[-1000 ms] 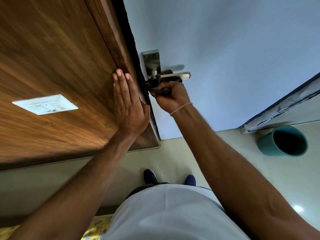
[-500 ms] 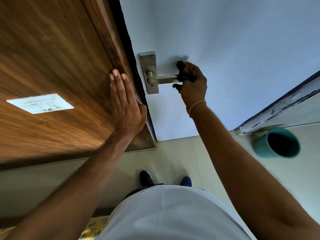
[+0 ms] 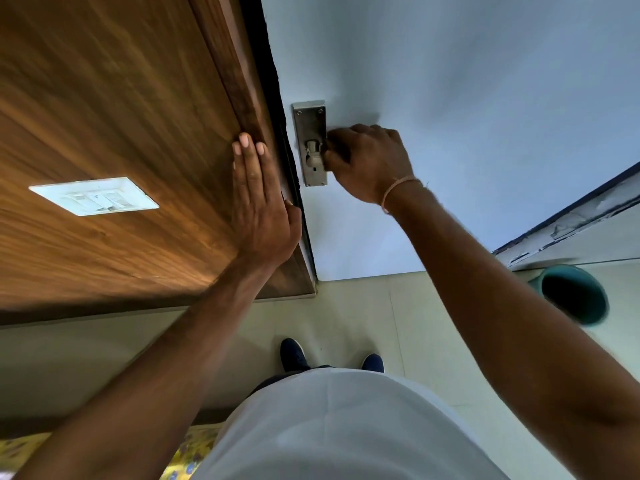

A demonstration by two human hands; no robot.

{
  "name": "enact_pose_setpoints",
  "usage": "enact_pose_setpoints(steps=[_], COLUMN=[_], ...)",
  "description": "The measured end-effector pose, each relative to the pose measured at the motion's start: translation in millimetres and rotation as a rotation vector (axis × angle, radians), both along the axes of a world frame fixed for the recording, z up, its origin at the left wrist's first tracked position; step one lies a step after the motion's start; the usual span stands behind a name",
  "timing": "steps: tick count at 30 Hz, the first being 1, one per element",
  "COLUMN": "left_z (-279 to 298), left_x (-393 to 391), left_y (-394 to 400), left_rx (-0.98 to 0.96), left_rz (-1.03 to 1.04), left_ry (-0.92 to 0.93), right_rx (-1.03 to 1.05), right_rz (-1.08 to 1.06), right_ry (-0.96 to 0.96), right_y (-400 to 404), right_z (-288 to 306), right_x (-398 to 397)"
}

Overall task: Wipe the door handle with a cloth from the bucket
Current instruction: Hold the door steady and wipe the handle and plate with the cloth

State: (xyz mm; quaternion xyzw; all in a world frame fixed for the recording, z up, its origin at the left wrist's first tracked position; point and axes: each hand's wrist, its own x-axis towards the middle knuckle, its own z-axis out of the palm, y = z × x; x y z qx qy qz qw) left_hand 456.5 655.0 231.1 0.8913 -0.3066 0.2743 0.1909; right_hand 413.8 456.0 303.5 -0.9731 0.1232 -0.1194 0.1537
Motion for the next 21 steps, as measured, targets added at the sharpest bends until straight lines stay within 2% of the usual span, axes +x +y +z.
enact_pose_setpoints(steps=[5,12,16,21], left_z=[-0.8,-1.8,-2.2,-3.2], left_x=[0.4,1.5,5.6,3.9], left_y=[-0.2,1.0,3.7,0.6], left_rx=[-0.003,-0.009,0.0,-0.015], left_rz=[0.005,-0.005,-0.007,-0.003], left_ry=[-0.016,-0.032,-0.025,-0.029], right_rx=[-0.056,0.239,0.069,-0.002], right_rz=[-0.02,0.025,0.015,-0.018], right_ry=[0.176,0.096,0.064,0.016], right_y=[-1.4,-13.5,-22.2,2.2], right_z=[6.0,19.5,3.4,-8.2], right_x=[14.7,8.8,0.0,11.2])
